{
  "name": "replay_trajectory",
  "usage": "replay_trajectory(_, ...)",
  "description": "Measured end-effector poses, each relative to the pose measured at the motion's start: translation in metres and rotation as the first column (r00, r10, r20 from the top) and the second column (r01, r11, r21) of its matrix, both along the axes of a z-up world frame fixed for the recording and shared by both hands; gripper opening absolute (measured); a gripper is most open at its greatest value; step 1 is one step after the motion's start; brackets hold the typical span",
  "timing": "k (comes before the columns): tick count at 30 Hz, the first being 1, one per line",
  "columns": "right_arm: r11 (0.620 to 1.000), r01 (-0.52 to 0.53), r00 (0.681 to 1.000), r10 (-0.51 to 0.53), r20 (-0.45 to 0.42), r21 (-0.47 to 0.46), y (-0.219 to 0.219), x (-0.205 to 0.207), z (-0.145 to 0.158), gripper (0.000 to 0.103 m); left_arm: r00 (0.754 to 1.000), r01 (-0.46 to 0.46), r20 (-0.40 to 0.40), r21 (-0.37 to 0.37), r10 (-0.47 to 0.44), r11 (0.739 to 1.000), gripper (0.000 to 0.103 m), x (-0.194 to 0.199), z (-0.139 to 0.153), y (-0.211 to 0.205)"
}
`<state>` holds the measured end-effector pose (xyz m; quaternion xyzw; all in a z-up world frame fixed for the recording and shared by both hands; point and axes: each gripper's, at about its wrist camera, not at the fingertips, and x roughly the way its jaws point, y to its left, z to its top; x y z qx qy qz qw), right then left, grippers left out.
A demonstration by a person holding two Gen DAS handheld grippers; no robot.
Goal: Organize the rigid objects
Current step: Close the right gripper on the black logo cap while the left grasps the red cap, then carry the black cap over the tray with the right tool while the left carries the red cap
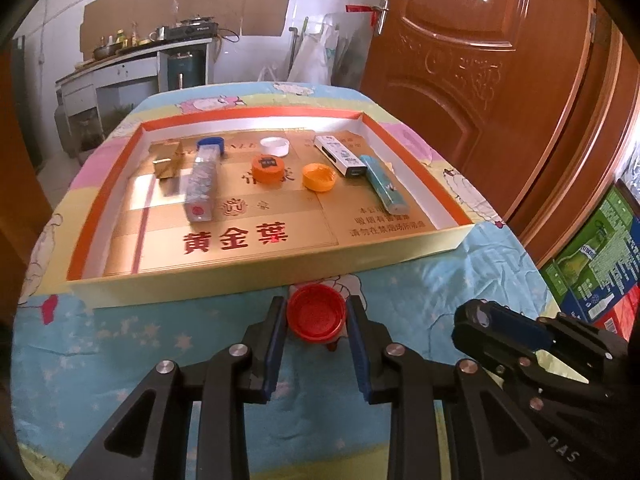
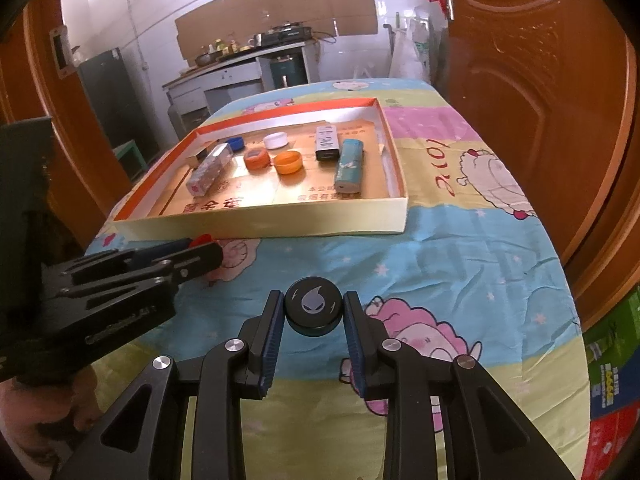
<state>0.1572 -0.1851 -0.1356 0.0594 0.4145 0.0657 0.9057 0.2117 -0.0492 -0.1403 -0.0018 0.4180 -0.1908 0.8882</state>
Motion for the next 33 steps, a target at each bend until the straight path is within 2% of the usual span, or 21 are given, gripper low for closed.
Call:
replay_trajectory(15, 0.997, -0.072, 0.997, 0.072, 0.017, -0.035, 0.035, 0.001, 0.013, 0.03, 0.998, -0.053, 0.04, -0.043, 0.055, 0.998, 0.03, -0.02, 0.023, 0.039)
replay_trajectory(33, 0.989, -0.129, 0.989, 0.134, 0.065, -0.074, 0.062, 0.012, 0.038, 0.03, 0.988, -0.128, 0.071, -0.095, 0.135, 0.987, 0.03, -0.023, 0.045, 0.078)
